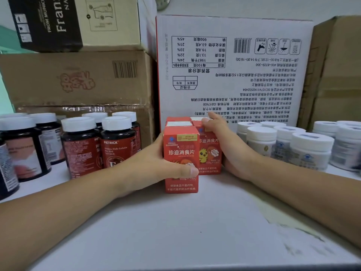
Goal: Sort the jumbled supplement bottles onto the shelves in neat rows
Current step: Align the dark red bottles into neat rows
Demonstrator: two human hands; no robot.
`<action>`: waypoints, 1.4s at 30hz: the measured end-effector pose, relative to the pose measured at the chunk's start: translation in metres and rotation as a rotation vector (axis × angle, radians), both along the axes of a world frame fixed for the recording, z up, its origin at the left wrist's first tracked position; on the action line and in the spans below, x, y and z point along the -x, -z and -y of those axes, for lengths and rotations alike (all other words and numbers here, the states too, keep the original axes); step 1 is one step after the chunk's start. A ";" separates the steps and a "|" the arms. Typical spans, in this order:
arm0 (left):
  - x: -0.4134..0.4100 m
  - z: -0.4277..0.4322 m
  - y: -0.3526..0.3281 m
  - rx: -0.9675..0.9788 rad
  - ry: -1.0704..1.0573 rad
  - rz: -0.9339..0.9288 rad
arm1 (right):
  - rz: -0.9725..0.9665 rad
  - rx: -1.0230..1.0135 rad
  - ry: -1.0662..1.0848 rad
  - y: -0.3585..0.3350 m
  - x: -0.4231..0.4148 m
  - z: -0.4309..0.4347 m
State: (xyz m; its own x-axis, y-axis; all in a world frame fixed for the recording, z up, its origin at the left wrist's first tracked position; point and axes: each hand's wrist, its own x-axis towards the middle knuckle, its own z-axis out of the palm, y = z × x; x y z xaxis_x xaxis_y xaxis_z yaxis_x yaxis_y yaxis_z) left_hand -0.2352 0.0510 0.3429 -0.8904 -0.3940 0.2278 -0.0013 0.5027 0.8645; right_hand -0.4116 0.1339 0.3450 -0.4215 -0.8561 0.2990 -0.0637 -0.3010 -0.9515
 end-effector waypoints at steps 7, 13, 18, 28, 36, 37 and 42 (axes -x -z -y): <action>-0.002 0.000 0.000 -0.016 0.026 -0.004 | -0.002 -0.001 -0.010 -0.001 0.001 -0.002; -0.002 0.002 0.002 -0.025 0.057 -0.017 | 0.012 -0.001 -0.014 -0.002 0.000 -0.005; -0.002 0.002 0.003 -0.017 0.055 -0.019 | -0.019 -0.015 -0.012 -0.003 0.000 -0.006; -0.003 0.002 0.001 -0.002 0.041 0.032 | -0.011 -0.027 -0.008 -0.004 -0.003 -0.008; -0.002 -0.003 0.000 0.000 0.012 0.019 | -0.005 -0.043 -0.002 -0.004 -0.004 -0.008; -0.002 -0.003 0.000 0.001 0.004 0.023 | -0.001 -0.040 -0.008 -0.003 -0.004 -0.008; -0.004 -0.001 -0.001 0.075 -0.048 0.091 | -0.005 -0.045 0.009 -0.003 -0.004 -0.008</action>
